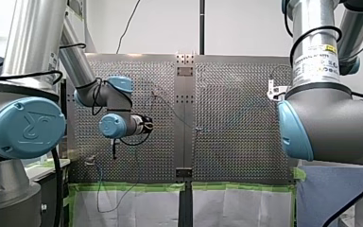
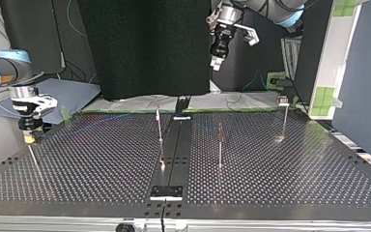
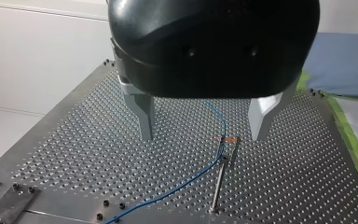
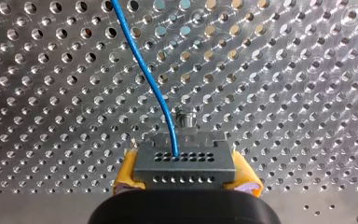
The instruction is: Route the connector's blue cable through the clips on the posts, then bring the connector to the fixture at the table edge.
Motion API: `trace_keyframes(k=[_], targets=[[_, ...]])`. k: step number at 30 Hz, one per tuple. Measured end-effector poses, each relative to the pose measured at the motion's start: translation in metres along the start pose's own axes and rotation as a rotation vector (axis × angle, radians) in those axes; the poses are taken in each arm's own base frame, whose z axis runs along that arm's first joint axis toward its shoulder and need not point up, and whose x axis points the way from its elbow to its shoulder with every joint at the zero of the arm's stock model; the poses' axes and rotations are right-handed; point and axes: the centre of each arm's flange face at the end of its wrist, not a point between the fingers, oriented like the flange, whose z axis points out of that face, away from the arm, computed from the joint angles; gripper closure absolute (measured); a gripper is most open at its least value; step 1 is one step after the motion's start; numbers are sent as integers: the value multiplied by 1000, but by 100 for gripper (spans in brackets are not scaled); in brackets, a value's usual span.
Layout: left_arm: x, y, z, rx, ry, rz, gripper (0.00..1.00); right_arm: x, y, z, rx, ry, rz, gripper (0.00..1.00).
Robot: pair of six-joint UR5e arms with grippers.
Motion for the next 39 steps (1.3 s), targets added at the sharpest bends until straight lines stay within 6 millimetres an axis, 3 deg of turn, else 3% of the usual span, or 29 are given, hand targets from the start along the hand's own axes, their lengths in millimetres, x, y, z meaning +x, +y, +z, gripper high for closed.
trace_keyframes(k=[39], targets=[[-1,3,3,-7,2,5,0,-3,8,4,49,12,-8,100]])
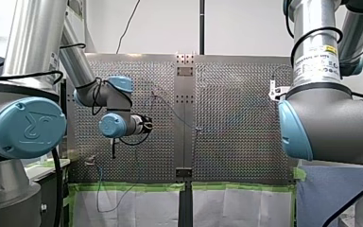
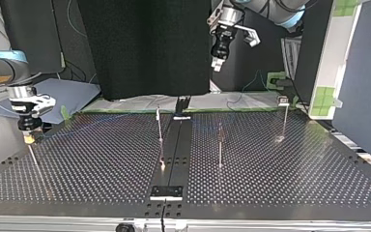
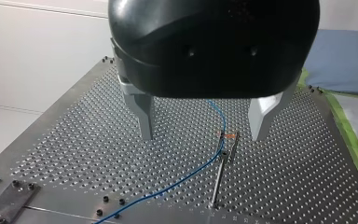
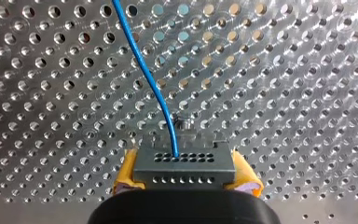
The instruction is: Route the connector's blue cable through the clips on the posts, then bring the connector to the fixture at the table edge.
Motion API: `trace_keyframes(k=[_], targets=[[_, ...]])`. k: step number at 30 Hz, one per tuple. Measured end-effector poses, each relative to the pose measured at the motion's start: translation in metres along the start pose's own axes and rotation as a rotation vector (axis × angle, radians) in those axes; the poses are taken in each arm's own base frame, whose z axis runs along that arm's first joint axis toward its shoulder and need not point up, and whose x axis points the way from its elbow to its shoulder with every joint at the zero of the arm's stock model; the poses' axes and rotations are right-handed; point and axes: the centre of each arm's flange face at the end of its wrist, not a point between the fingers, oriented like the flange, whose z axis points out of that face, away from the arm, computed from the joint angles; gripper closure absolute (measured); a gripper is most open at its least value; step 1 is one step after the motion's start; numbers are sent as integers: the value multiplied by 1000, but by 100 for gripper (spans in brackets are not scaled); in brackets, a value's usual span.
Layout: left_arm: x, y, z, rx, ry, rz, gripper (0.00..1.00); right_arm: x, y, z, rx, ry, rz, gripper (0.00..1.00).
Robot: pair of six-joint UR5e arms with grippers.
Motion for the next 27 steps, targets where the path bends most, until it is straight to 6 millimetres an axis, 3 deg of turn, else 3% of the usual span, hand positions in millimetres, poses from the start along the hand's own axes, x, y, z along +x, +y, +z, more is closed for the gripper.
trace_keyframes(k=[27], targets=[[0,2,2,-3,-1,0,0,1,0,-1,16,-16,25,100]])
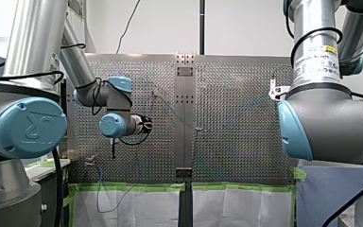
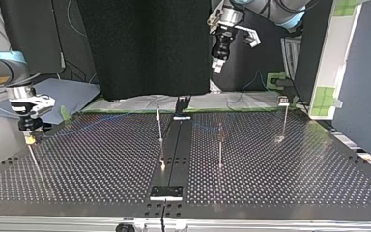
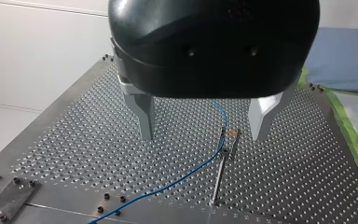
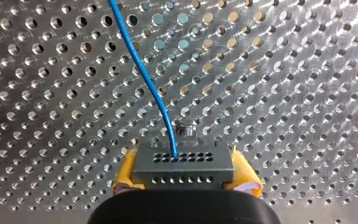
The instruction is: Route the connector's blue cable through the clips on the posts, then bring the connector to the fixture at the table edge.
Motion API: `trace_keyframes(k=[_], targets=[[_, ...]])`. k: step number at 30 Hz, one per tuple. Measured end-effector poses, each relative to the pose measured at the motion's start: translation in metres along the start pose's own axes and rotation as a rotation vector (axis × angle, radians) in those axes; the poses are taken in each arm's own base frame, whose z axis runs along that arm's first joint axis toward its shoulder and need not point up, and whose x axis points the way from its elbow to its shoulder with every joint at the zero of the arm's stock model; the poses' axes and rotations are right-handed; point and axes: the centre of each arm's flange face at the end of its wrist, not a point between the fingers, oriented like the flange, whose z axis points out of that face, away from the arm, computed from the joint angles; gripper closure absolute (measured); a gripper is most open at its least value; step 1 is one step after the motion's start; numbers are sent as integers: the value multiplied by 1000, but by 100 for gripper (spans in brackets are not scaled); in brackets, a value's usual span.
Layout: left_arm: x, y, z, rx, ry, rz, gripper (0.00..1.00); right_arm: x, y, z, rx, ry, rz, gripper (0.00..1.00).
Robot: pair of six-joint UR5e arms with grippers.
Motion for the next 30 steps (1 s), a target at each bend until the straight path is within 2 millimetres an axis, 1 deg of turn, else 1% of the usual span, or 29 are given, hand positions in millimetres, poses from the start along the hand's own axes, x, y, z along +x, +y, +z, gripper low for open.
trace_keyframes(k=[9,10,11,12,13,14,15,16,17,18,19,20,21,22,23,24,25,26,27,30], targets=[[-1,0,1,1,-2,0,0,-1,0,0,0,1,0,100],[-1,0,1,1,-2,0,0,-1,0,0,0,1,0,92],[-1,0,1,1,-2,0,0,-1,0,0,0,1,0,92],[-1,0,1,1,-3,0,0,-1,0,0,0,1,0,82],[-1,0,2,0,-3,0,0,-1,0,0,0,1,0,75],[-1,0,2,0,-3,0,0,-1,0,0,0,1,0,75],[-1,1,2,-1,-3,0,0,-1,0,0,0,1,0,66],[-1,1,2,-1,-3,0,0,-1,0,0,0,1,0,60],[-1,1,2,-2,-3,0,0,-1,0,0,0,1,0,60],[-1,1,2,-2,-4,0,0,-1,0,0,0,1,0,53],[-1,1,3,-3,-4,0,0,-1,0,0,0,1,0,41],[-2,1,3,-3,-4,0,0,-1,0,0,0,1,0,41],[-2,1,3,-3,-4,0,0,-1,0,0,0,1,0,37],[-2,2,3,-3,-5,0,0,-1,0,0,0,1,0,21],[-2,2,3,-3,-5,0,0,-1,0,0,0,1,0,21],[-2,2,3,-3,-5,0,0,-2,0,-1,0,-2,2,11],[-2,2,3,-3,-5,0,0,-3,0,-1,0,-4,2,7],[-2,2,4,-3,-6,0,0,-3,0,-1,-1,-7,4,7],[-2,2,4,-2,-6,-1,0,-7,0,-1,-2,-15,8,1],[-2,2,4,-3,-8,-1,0,-5,0,-1,-1,-11,6,1]])
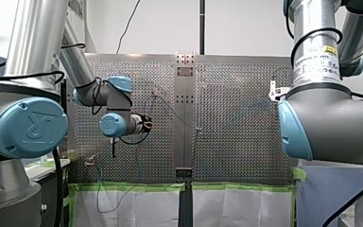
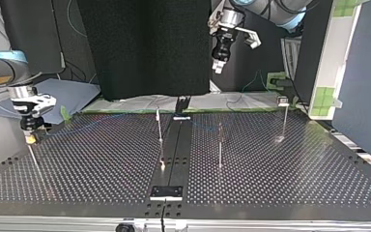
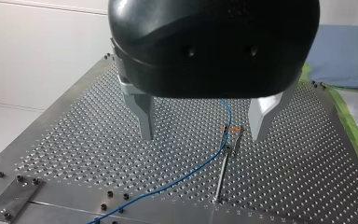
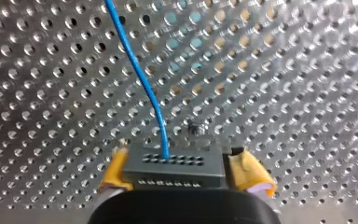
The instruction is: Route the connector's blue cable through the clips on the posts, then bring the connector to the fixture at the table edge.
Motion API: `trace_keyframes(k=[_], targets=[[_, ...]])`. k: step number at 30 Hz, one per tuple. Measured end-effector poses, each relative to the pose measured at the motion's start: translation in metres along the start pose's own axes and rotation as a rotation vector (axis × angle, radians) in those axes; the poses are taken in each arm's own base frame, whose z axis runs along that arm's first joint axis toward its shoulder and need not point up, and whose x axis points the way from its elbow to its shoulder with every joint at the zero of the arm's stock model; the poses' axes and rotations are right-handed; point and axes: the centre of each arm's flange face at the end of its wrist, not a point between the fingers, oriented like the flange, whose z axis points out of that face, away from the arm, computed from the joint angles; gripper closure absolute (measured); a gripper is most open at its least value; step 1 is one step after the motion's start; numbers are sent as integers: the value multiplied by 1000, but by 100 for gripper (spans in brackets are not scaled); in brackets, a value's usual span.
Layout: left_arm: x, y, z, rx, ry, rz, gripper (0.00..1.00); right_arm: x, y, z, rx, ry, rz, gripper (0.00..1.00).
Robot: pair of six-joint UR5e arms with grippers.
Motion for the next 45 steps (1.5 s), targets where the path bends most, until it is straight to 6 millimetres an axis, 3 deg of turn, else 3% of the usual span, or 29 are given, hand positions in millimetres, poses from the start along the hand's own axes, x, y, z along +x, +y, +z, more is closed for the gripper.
trace_keyframes(k=[34,45], targets=[[-1,1,1,-1,-3,5,0,1,0,0,0,2,-1,1],[-9,-4,13,19,-38,3,0,1,0,0,0,2,-1,1]])
